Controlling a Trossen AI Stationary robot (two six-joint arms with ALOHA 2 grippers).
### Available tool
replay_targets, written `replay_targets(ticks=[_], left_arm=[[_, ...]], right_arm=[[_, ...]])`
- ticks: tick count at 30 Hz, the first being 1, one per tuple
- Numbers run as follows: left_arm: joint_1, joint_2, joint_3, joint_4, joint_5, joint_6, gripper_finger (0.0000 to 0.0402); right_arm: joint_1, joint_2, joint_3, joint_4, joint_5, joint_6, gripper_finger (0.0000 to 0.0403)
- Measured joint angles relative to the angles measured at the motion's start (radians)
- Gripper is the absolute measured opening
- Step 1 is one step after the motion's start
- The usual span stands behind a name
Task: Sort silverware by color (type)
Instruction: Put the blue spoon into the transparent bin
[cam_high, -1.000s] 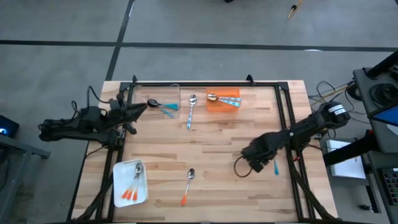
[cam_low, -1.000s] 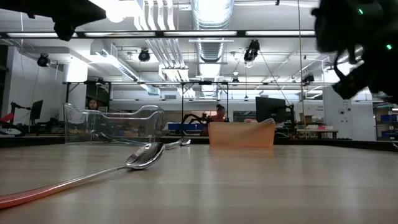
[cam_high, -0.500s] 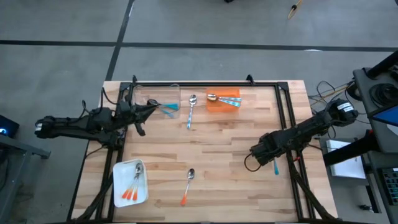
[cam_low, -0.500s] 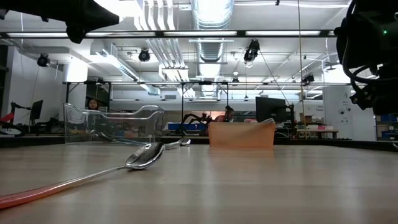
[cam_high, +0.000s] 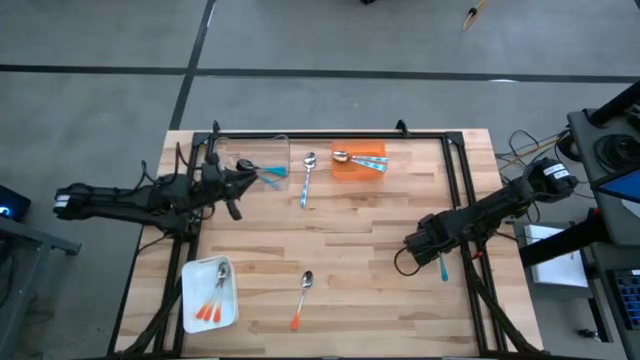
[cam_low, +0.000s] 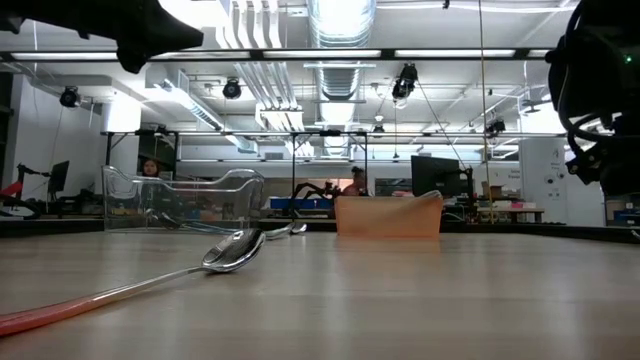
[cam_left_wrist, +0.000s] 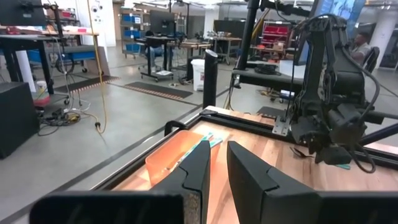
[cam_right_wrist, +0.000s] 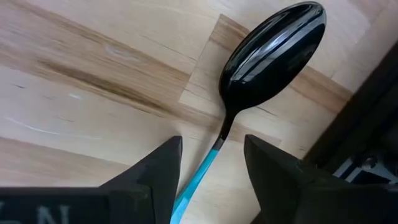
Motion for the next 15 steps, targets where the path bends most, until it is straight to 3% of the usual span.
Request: replay_targets(ticks=[15], left_arm=[[0.000, 0.042, 0.000, 0.048, -0.002, 0.023, 0.0036]], right_arm=[[0.000, 0.002, -0.003, 0.066, 0.065, -0.024, 0.0091]])
